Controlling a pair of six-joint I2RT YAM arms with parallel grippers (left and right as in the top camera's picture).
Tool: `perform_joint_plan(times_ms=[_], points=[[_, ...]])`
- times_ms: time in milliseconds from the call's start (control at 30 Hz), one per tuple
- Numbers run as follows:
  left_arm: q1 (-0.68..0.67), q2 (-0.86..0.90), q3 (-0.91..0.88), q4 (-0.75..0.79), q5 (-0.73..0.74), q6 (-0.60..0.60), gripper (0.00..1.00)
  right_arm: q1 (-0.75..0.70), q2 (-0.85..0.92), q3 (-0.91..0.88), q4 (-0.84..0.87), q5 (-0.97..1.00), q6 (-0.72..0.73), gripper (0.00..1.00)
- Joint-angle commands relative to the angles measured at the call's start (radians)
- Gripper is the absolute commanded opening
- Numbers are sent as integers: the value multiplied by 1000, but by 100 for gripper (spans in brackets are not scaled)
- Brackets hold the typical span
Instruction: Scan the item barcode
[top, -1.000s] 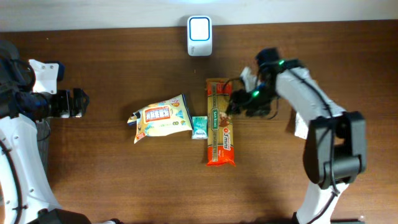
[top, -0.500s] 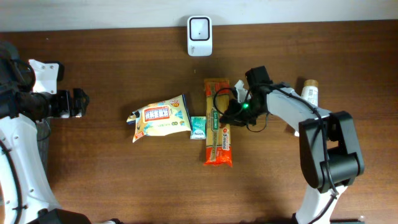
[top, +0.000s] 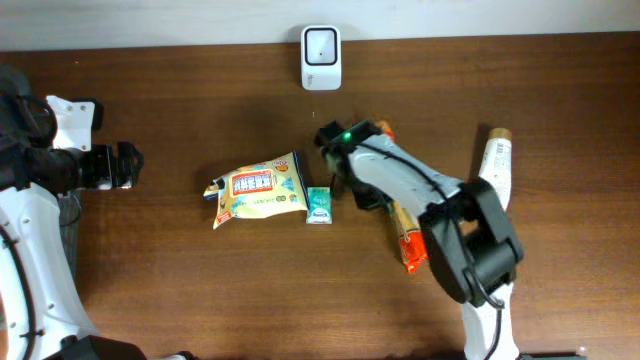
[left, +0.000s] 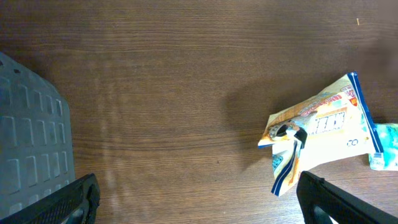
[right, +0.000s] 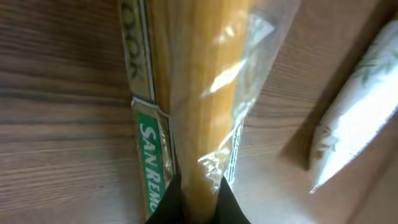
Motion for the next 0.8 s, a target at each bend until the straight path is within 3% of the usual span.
perform_joint_plan(times_ms=[0,100,133,167,333,433,600,767], points=[[2,0,-2,1,3,13,99,47,15,14,2,-38,36,13],[2,0,-2,1,3,13,99,110,15,63,-2,-307,-55,24],[2,0,-2,1,3,13,99,127,15,96,-2,-488,-154,39],[2,0,-2,1,3,13,99,130,15,113,-7,-553,-198,46],[2,0,-2,1,3,13,99,19,-5,302,-153,-606,-265,49],[2,0,-2,1,3,13,99,-148,-11,387,-214,-699,-342,70],[2,0,-2,1,3,13,99,-360,-6,246,-206,-963,-578,79],[2,0,-2,1,3,13,100,-432,-6,-24,-59,-1092,-654,78]])
